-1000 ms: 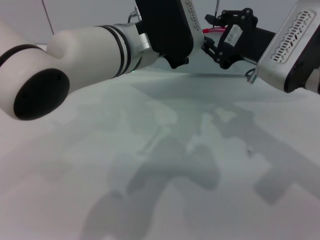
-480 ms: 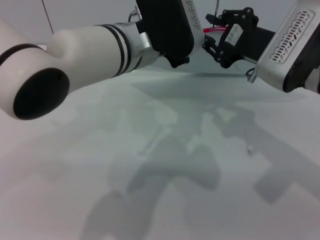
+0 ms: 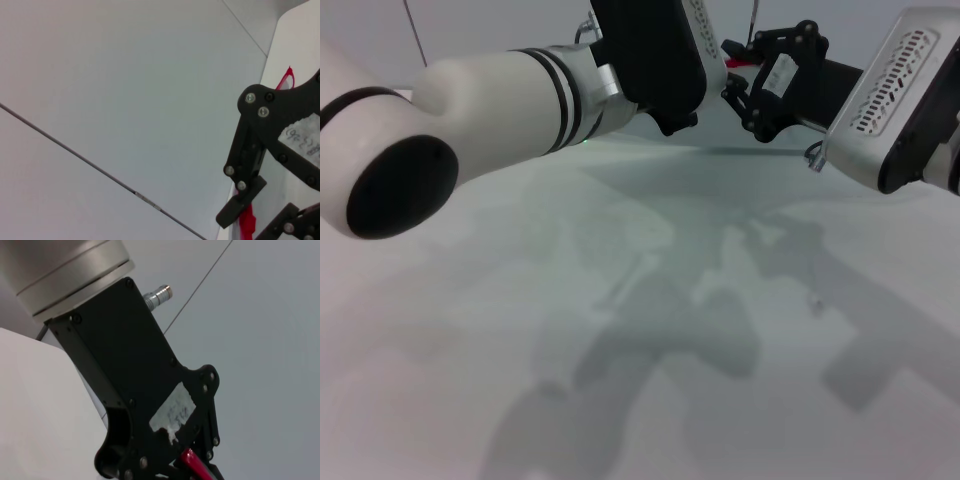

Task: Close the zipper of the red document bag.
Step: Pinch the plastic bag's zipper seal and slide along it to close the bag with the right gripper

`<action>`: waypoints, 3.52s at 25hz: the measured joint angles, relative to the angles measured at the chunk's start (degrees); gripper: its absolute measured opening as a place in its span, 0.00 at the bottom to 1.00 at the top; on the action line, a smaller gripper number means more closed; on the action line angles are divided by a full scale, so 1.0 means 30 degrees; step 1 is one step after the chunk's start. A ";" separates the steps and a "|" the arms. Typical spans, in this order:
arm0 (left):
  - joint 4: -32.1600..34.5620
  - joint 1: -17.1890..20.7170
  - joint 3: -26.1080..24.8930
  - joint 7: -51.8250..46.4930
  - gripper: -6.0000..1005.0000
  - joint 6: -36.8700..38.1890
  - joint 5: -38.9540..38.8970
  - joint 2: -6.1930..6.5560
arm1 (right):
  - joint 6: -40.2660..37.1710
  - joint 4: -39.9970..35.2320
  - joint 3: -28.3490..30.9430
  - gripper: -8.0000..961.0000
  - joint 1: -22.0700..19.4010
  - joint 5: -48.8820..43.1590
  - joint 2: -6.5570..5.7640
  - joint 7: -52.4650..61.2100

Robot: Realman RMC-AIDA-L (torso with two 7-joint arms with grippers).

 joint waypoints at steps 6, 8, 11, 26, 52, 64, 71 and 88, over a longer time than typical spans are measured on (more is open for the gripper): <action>0.0018 0.0001 0.0009 0.0000 0.09 0.0002 0.0001 0.0000 | -0.0004 -0.0010 0.0001 0.21 -0.0011 0.0065 0.0001 -0.0099; -0.0008 0.0000 0.0023 -0.0001 0.09 0.0002 0.0004 0.0000 | 0.0000 -0.0015 0.0002 0.19 -0.0014 0.0072 0.0000 -0.0103; -0.0026 0.0001 0.0051 -0.0001 0.09 0.0002 0.0025 -0.0001 | 0.0156 -0.0020 0.0002 0.18 -0.0019 0.0077 0.0001 -0.0109; 0.0060 -0.0014 0.0059 0.0015 0.09 0.0013 0.0000 0.0000 | 0.0235 0.0128 -0.0025 0.14 0.0058 -0.0013 0.0001 -0.0150; -0.3208 0.2680 -0.0425 0.0321 0.10 -0.0234 0.0152 0.0068 | 0.1999 0.2077 0.0668 0.09 -0.0159 -0.0336 -0.0109 -0.0492; -0.5402 0.4632 -0.0709 0.0864 0.10 -0.0868 0.0157 0.0040 | 0.2166 0.3515 0.2401 0.09 -0.0152 -0.0329 -0.0113 -0.1142; -0.5749 0.5154 -0.0868 0.0908 0.10 -0.0881 0.0174 0.0029 | 0.2166 0.4178 0.3059 0.09 -0.0064 -0.0330 -0.0132 -0.1213; -0.5695 0.5302 -0.0909 0.0961 0.10 -0.0822 0.0175 0.0031 | 0.2132 0.4661 0.3601 0.10 -0.0055 -0.0326 -0.0144 -0.1695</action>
